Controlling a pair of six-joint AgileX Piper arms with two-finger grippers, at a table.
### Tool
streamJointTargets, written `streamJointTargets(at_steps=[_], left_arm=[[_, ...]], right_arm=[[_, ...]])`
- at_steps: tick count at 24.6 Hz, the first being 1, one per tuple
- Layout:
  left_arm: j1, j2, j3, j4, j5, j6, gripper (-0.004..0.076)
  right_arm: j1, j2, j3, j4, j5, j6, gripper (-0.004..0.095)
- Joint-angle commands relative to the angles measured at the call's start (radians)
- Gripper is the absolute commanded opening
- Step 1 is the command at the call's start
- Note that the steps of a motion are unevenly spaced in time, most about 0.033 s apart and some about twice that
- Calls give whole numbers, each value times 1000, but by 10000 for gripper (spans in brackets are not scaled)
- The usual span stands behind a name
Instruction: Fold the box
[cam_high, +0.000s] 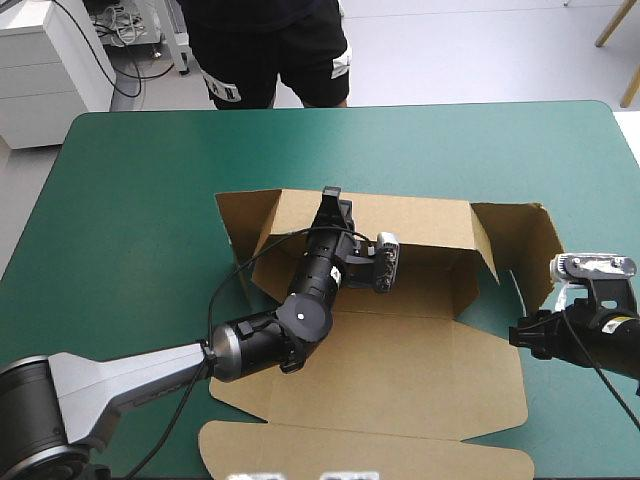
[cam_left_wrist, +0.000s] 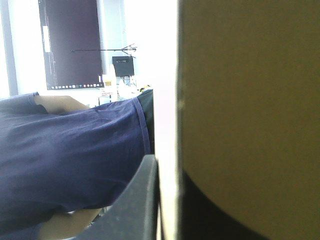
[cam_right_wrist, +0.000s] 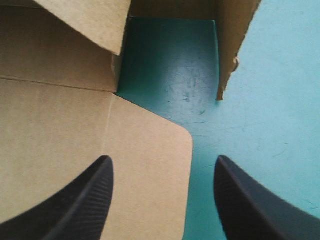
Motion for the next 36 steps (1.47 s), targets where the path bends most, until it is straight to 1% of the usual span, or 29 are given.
streamJointTargets(at_steps=[1,4,9,13,15,18,22,25,36], left_arm=[[-6,-45,-23,27,14,-8,-8],[-6,-45,-23,27,14,-8,-8],[-6,-45,-23,27,14,-11,-8],[-6,-45,-23,27,14,-11,-8],[-6,-45,-23,27,14,-11,-8],[-6,-45,-23,27,14,-11,-8],[-6,-45,-23,31,14,-11,-8],[-6,-45,-23,31,14,-11,-8],[-6,-45,-23,31,14,-11,-8]], right_arm=[[-2,-5,-23,79,-26,3,687],[-2,-5,-23,106,-20,4,700],[-2,-5,-23,104,37,26,700],[-2,-5,-23,103,44,26,699],[-2,-5,-38,103,44,26,699],[-2,0,-139,102,42,26,699],[-2,103,-331,98,44,32,699],[-2,251,-493,91,42,27,699],[-2,615,-834,93,44,11,699]])
